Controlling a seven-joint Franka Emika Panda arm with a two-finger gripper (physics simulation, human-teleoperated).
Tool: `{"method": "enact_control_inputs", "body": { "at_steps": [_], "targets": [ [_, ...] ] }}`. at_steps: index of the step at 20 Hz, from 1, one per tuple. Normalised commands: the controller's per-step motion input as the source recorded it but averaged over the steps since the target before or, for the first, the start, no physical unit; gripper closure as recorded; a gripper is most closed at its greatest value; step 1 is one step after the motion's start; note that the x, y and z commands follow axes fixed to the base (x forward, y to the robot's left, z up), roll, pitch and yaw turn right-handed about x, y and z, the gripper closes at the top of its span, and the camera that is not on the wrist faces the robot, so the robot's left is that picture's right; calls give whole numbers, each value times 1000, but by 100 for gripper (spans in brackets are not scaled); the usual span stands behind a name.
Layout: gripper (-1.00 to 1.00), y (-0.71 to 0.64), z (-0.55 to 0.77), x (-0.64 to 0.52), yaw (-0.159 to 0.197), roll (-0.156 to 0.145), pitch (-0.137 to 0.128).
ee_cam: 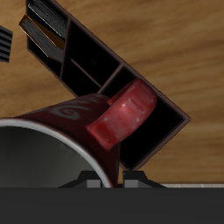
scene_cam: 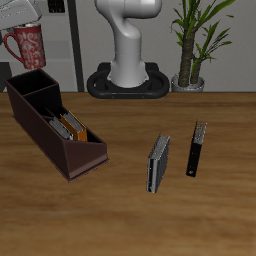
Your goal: Place the right striped book into the right desk caddy's left compartment and place the orange book into the right desk caddy's left compartment and place the red mug into the right desk caddy's right compartment
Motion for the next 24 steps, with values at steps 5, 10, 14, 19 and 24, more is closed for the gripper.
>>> {"method": "enact_control_inputs", "body": {
  "at_steps": [5, 10, 14, 19, 24],
  "targets": [
    [100, -12, -126, -101, -53, -69, 3],
    [100, -284, -28, 11, -69, -152, 11],
    [100, -112, 45, 86, -38, 15, 7],
    [100, 23, -239, 136, -5, -12, 43],
    [100, 52, -201, 20, -6, -7, 16]
  ]
}}
